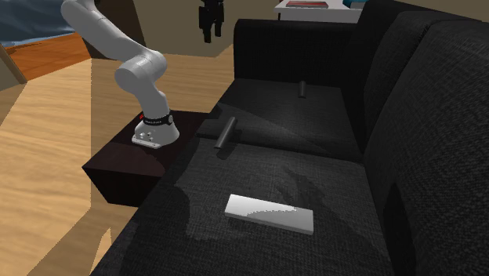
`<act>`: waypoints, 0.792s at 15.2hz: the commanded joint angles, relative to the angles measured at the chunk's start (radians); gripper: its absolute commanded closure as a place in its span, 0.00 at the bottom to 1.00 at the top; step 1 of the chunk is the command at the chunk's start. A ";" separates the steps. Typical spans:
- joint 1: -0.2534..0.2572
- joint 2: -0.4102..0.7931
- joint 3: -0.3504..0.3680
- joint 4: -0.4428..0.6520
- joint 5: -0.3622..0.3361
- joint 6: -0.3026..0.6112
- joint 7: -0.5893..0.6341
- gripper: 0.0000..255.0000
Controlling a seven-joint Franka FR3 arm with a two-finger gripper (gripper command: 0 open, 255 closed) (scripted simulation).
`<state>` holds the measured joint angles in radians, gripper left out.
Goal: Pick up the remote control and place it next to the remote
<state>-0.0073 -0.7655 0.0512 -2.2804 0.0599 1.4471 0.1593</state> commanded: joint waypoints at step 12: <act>-0.068 0.167 -0.184 -0.051 -0.133 0.234 -0.215 0.00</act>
<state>-0.0685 -0.6175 -0.1137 -2.3293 -0.0612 1.6569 -0.0329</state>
